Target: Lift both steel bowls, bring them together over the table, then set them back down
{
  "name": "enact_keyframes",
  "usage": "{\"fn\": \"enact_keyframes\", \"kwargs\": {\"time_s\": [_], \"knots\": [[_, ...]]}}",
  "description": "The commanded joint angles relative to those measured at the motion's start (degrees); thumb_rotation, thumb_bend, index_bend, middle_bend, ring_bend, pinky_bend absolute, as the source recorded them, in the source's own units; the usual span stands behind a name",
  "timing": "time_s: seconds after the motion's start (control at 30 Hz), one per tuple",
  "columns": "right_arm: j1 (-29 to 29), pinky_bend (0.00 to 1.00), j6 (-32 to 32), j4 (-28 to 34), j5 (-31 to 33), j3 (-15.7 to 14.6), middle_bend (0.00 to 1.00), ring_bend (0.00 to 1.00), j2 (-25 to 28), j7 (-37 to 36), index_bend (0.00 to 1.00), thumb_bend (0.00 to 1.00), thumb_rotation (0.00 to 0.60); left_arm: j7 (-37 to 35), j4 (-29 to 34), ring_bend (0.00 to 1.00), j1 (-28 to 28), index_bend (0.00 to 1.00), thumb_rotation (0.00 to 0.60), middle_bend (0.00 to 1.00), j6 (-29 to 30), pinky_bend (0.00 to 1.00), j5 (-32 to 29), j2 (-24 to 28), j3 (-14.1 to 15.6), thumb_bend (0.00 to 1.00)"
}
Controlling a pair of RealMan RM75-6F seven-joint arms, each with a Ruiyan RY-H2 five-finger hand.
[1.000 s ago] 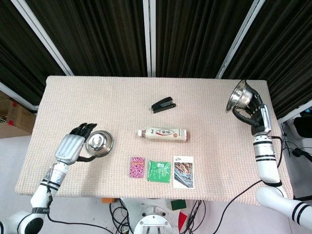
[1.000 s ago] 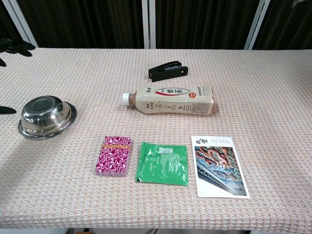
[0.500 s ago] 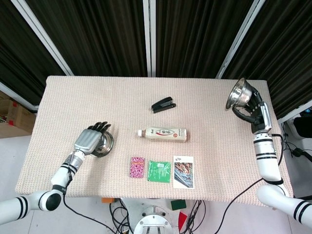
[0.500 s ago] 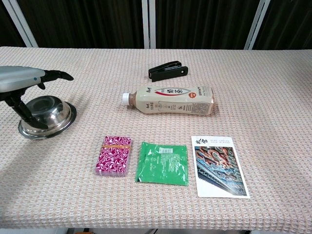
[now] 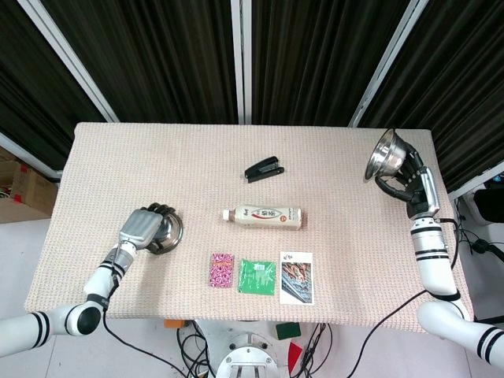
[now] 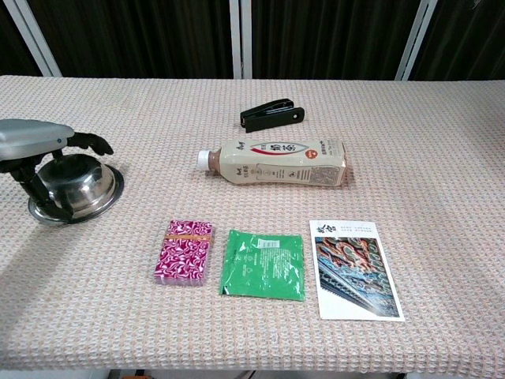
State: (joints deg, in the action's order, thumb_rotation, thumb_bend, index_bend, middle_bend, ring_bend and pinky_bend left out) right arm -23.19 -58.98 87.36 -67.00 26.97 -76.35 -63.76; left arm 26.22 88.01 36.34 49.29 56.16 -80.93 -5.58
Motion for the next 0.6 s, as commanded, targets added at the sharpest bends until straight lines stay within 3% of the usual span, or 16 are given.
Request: {"fn": "enact_keyframes", "kwargs": {"time_s": [0.03,0.2,0.33,0.47,0.6], "knots": [[0.00,0.57,0.07,0.07,0.01,-0.03,0.58,0.51,-0.01,-0.02,0.74,0.24,0.600,-0.20,-0.49,0.27,0.21,0.35,0.600,0.35,0.33,0.49,0.13,-0.31,0.33,0.10],[0.13,0.57,-0.12,0.15,-0.01,0.03,0.58,0.51,0.03,-0.14,0.74,0.24,0.600,-1.96,-1.00,0.42,-0.35,0.49,0.600,0.52,3.10,0.64,2.50,-0.95,0.20,0.12],[-0.06,0.57,0.34,0.12,0.23,0.11,0.58,0.51,-0.10,-0.38,0.74,0.24,0.600,-10.65,1.16,0.47,-2.86,0.55,0.600,0.57,9.67,0.68,7.74,0.11,-2.68,0.13],[-0.94,0.57,1.52,0.37,-0.38,-0.02,0.58,0.51,-1.14,-1.92,0.74,0.24,0.600,-32.28,2.58,0.49,-7.15,0.58,0.600,0.60,21.60,0.69,16.75,-0.81,-8.15,0.13],[-2.48,0.58,3.43,0.27,-1.50,-1.14,0.58,0.51,-3.74,-3.60,0.74,0.24,0.600,-50.76,3.34,0.51,-8.01,0.61,0.600,0.63,26.90,0.69,19.64,-3.79,-12.91,0.13]]}}
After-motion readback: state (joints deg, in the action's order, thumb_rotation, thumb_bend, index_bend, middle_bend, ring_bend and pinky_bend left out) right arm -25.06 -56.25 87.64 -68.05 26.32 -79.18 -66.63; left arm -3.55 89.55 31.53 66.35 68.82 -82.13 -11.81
